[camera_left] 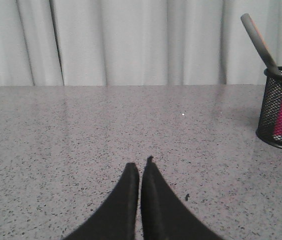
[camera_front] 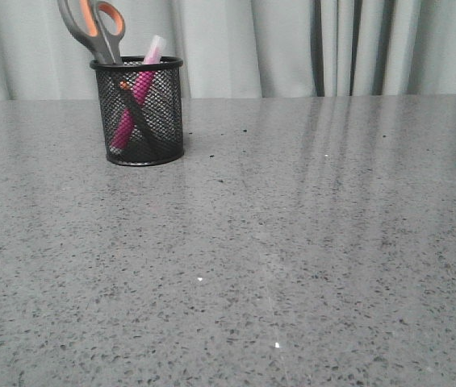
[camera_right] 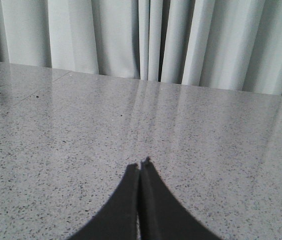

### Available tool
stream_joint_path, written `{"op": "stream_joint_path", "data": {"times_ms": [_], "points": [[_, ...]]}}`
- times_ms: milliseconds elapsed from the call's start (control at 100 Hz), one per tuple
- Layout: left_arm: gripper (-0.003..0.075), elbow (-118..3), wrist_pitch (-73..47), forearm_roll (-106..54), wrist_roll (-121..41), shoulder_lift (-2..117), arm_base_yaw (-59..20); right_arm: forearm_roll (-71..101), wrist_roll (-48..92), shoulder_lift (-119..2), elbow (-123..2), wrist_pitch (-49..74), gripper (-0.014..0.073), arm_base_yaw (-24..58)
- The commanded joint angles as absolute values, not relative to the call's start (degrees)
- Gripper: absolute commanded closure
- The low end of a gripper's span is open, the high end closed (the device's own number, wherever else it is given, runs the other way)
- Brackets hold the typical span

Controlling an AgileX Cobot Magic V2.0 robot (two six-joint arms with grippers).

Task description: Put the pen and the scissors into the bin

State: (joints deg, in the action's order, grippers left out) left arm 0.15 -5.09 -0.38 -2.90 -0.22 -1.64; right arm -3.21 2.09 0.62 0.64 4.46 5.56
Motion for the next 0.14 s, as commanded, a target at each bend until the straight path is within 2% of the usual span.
{"op": "stream_joint_path", "data": {"times_ms": [0,130], "points": [[0.0739,2.63,-0.8,-0.9,-2.22,-2.07,-1.97,-3.84,2.66,1.75,1.46,0.0,0.0662,5.11],[0.0739,2.63,-0.8,-0.9,-2.22,-2.07,-1.97,-3.84,2.66,1.75,1.46,0.0,0.0662,5.11]]}}
